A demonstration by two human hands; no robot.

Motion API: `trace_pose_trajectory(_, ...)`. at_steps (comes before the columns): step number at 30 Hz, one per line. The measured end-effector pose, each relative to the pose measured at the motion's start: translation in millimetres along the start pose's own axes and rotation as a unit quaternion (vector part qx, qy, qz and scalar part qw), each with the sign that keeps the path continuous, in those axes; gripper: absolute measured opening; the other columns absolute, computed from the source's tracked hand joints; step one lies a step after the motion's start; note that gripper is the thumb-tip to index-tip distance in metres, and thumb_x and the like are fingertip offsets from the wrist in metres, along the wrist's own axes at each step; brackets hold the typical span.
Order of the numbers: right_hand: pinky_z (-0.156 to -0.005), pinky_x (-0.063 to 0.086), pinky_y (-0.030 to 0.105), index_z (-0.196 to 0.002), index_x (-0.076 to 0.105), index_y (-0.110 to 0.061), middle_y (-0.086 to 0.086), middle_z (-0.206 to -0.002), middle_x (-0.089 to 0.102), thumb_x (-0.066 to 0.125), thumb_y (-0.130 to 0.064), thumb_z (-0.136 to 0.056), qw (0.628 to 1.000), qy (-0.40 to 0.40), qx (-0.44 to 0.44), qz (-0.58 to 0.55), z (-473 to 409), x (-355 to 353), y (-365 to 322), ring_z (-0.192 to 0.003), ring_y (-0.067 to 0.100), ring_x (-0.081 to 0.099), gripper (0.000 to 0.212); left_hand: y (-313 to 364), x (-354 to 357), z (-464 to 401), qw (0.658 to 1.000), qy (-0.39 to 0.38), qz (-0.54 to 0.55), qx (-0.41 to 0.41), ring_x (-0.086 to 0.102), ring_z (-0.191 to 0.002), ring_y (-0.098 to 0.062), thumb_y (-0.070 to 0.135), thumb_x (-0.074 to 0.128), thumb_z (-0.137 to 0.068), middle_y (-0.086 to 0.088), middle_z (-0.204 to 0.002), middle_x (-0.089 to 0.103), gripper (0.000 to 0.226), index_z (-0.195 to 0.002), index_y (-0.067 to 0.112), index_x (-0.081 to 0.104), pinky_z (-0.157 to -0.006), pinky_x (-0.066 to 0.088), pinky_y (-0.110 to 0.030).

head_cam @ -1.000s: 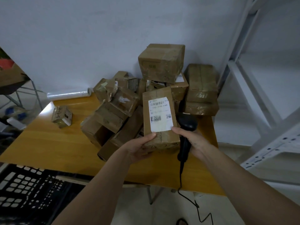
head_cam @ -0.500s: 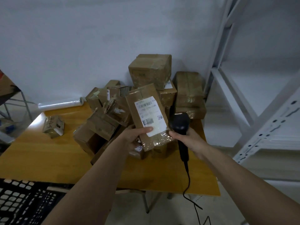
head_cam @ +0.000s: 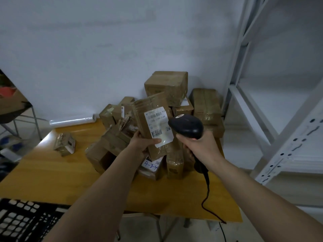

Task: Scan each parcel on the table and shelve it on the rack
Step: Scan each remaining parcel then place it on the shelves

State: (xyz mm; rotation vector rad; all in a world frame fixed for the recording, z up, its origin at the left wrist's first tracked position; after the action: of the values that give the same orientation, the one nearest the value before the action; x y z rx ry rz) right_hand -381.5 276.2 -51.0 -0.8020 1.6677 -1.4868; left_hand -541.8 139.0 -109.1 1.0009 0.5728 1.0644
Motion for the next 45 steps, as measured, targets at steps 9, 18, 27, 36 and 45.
trace_pose_trajectory(9,-0.044,0.044,0.018,-0.071,0.064,-0.014,-0.005,-0.048,0.056,0.072,-0.028,-0.085,0.999,-0.020,0.024,0.012,5,1,0,-0.041,0.007,0.052,0.021,3,-1,0,0.999,0.014,-0.033,0.007,0.056,-0.119,-0.036,-0.001,0.081,-0.069,-0.012,-0.133,0.057,0.084,-0.142,0.015,0.041,-0.065,0.054,-0.041)
trace_pose_trajectory(18,-0.048,0.045,0.021,-0.060,0.060,-0.019,-0.004,-0.046,0.052,0.069,-0.028,-0.088,0.998,-0.038,0.009,0.039,15,3,1,-0.041,0.009,0.049,0.031,-6,0,-3,1.000,-0.007,-0.008,0.009,0.057,-0.118,-0.036,-0.002,0.084,-0.061,-0.012,-0.130,0.060,0.088,-0.138,0.015,0.045,-0.094,0.049,-0.060)
trace_pose_trajectory(27,-0.046,0.043,0.019,-0.050,0.059,-0.025,-0.002,-0.047,0.053,0.069,-0.032,-0.087,0.999,-0.023,0.034,0.026,34,0,8,-0.042,0.010,0.049,0.039,-20,13,4,0.998,-0.064,-0.014,0.021,0.057,-0.118,-0.036,0.000,0.087,-0.054,-0.011,-0.129,0.061,0.099,-0.141,0.016,0.043,-0.095,0.048,-0.060)
trace_pose_trajectory(36,-0.047,0.046,0.021,-0.069,0.068,-0.012,-0.001,-0.057,0.064,0.072,-0.026,-0.086,0.999,0.011,0.013,-0.030,56,-27,5,-0.047,0.013,0.054,0.022,-23,30,34,0.995,-0.089,-0.033,0.040,0.057,-0.118,-0.038,-0.005,0.086,-0.056,-0.013,-0.131,0.060,0.101,-0.144,0.016,0.040,-0.094,0.050,-0.059)
trace_pose_trajectory(45,-0.058,0.053,0.024,-0.074,0.074,-0.017,0.012,-0.071,0.069,0.075,-0.032,-0.079,0.993,0.028,-0.067,-0.090,107,-130,-26,-0.057,0.018,0.062,0.016,-16,111,106,0.972,-0.189,-0.056,0.124,0.060,-0.117,-0.037,-0.004,0.084,-0.053,-0.016,-0.128,0.062,0.098,-0.140,0.013,0.043,-0.095,0.049,-0.059)
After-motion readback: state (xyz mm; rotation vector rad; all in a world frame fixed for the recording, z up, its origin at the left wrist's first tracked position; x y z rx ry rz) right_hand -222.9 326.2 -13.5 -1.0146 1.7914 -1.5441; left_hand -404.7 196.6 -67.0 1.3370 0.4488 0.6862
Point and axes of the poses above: each hand's wrist, its own z-axis away from the middle knuckle, its own x-axis out of the palm, y = z × x, the point moved 4 cm from there along -z, towards the middle knuckle
